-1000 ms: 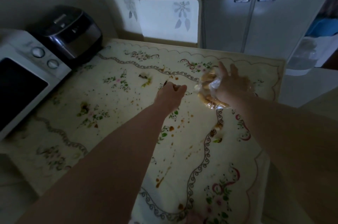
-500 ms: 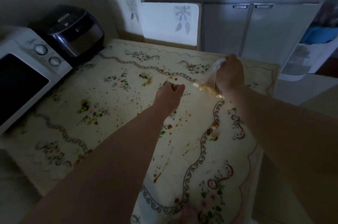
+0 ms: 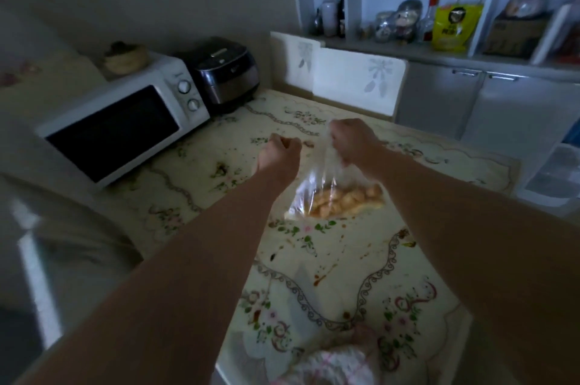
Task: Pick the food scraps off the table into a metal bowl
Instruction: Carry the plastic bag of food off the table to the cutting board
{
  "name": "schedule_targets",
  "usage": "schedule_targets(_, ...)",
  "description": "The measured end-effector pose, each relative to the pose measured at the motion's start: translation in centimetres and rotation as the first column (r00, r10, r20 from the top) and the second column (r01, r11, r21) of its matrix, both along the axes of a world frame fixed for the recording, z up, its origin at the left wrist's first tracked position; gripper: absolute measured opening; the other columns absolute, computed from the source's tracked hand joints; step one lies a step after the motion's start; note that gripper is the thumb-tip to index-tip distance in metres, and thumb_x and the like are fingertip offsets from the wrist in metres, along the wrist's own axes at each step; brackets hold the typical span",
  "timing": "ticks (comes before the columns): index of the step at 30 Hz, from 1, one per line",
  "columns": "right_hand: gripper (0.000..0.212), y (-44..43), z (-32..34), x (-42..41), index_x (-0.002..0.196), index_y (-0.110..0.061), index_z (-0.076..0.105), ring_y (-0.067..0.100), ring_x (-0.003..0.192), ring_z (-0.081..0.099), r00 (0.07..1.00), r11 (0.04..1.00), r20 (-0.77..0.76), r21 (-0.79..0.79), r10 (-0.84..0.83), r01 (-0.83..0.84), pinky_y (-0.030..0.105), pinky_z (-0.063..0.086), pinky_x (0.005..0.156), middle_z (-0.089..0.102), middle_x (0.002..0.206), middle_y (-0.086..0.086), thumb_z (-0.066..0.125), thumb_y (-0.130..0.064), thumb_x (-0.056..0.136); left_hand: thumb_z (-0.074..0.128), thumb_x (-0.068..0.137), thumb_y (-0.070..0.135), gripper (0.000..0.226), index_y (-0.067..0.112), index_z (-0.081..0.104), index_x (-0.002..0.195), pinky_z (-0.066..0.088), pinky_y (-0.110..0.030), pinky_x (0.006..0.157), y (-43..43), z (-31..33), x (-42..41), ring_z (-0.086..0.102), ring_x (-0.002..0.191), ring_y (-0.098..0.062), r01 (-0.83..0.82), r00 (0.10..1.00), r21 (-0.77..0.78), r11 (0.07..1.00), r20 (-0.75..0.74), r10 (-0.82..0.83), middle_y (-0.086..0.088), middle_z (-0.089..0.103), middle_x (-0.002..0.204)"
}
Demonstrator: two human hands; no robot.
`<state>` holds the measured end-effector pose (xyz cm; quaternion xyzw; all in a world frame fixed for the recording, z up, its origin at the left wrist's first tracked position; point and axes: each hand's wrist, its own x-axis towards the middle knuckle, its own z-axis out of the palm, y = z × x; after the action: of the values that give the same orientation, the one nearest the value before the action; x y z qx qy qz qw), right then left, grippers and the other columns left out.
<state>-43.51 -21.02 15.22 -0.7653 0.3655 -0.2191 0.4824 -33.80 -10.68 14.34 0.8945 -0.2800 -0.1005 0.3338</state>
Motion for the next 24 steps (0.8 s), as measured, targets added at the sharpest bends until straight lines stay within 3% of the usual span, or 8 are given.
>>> schedule_targets(3, 0.037, 6.3, 1.1, 2.6, 0.056, -0.013, 0.052, 0.021, 0.047, 0.045, 0.995, 0.995, 0.019, -0.007, 0.103, -0.103, 0.025, 0.038, 0.047, 0.047, 0.054, 0.006, 0.044, -0.025, 0.09, 0.038, 0.094, 0.043, 0.039, 0.012, 0.054, 0.11, 0.04, -0.028, 0.06, 6.3, 2.1, 2.1, 0.058, 0.082, -0.028, -0.119, 0.989, 0.003, 0.993, 0.085, 0.118, -0.011, 0.062, 0.098)
schedule_targets(8, 0.04, 18.4, 2.9, 6.9, 0.054, -0.014, 0.054, 0.025, 0.058, 0.051, 0.974, 0.972, -0.015, -0.052, 0.227, -0.227, 0.033, 0.041, 0.061, 0.055, 0.06, 0.006, 0.051, -0.037, 0.086, 0.038, 0.091, 0.044, 0.043, 0.01, 0.059, 0.107, 0.038, -0.029, 0.065, 20.3, 4.3, 5.4, 0.059, 0.091, -0.03, -0.299, 0.945, -0.055, 0.953, 0.121, 0.304, -0.012, 0.066, 0.104)
schedule_targets(10, 0.041, 24.0, 3.8, 8.3, 0.053, -0.016, 0.056, 0.026, 0.054, 0.051, 0.959, 0.959, 0.027, -0.041, 0.283, -0.282, 0.033, 0.041, 0.059, 0.055, 0.058, 0.005, 0.051, -0.037, 0.088, 0.039, 0.092, 0.043, 0.04, 0.01, 0.059, 0.106, 0.038, -0.03, 0.072, 26.9, 4.9, 6.2, 0.06, 0.101, -0.032, -0.356, 0.92, -0.081, 0.931, 0.145, 0.364, -0.014, 0.065, 0.106)
schedule_targets(14, 0.043, 35.6, 5.6, 10.9, 0.05, -0.018, 0.06, 0.016, 0.043, 0.048, 0.931, 0.938, 0.121, 0.003, 0.343, -0.346, 0.021, 0.036, 0.043, 0.054, 0.044, -0.003, 0.051, -0.03, 0.091, 0.039, 0.09, 0.046, 0.045, 0.011, 0.064, 0.104, 0.04, -0.032, 0.073, 40.0, 5.7, 7.3, 0.061, 0.103, -0.034, -0.471, 0.862, -0.099, 0.877, 0.162, 0.481, -0.015, 0.067, 0.105)
schedule_targets(18, 0.04, 48.2, 5.4, 13.1, 0.049, -0.017, 0.063, 0.017, 0.051, 0.055, 0.89, 0.892, 0.067, -0.001, 0.451, -0.452, 0.026, 0.039, 0.052, 0.054, 0.033, -0.012, 0.049, -0.026, 0.085, 0.041, 0.088, 0.046, 0.044, 0.012, 0.064, 0.104, 0.042, -0.031, 0.07, 54.0, 5.6, 7.2, 0.062, 0.101, -0.031, -0.606, 0.777, -0.088, 0.791, 0.144, 0.612, -0.011, 0.068, 0.103)
schedule_targets(21, 0.031, 57.4, 4.4, 14.0, 0.056, -0.015, 0.06, 0.02, 0.061, 0.06, 0.828, 0.828, 0.017, 0.022, 0.56, -0.56, 0.028, 0.041, 0.057, 0.059, 0.04, -0.005, 0.048, -0.024, 0.083, 0.041, 0.085, 0.046, 0.045, 0.011, 0.067, 0.096, 0.038, -0.027, 0.063, 64.4, 4.9, 6.1, 0.064, 0.091, -0.031, -0.706, 0.699, -0.052, 0.707, 0.112, 0.706, -0.011, 0.069, 0.091)
schedule_targets(24, 0.037, 65.2, 3.5, 13.9, 0.064, -0.017, 0.062, 0.018, 0.069, 0.063, 0.742, 0.743, -0.107, -0.033, 0.662, -0.668, 0.023, 0.042, 0.056, 0.067, 0.062, -0.001, 0.044, -0.031, 0.094, 0.04, 0.08, 0.044, 0.051, 0.004, 0.069, 0.093, 0.053, -0.032, 0.07, 73.1, 4.0, 4.1, 0.068, 0.09, -0.034, -0.758, 0.652, 0.03, 0.652, 0.044, 0.757, -0.017, 0.071, 0.091)
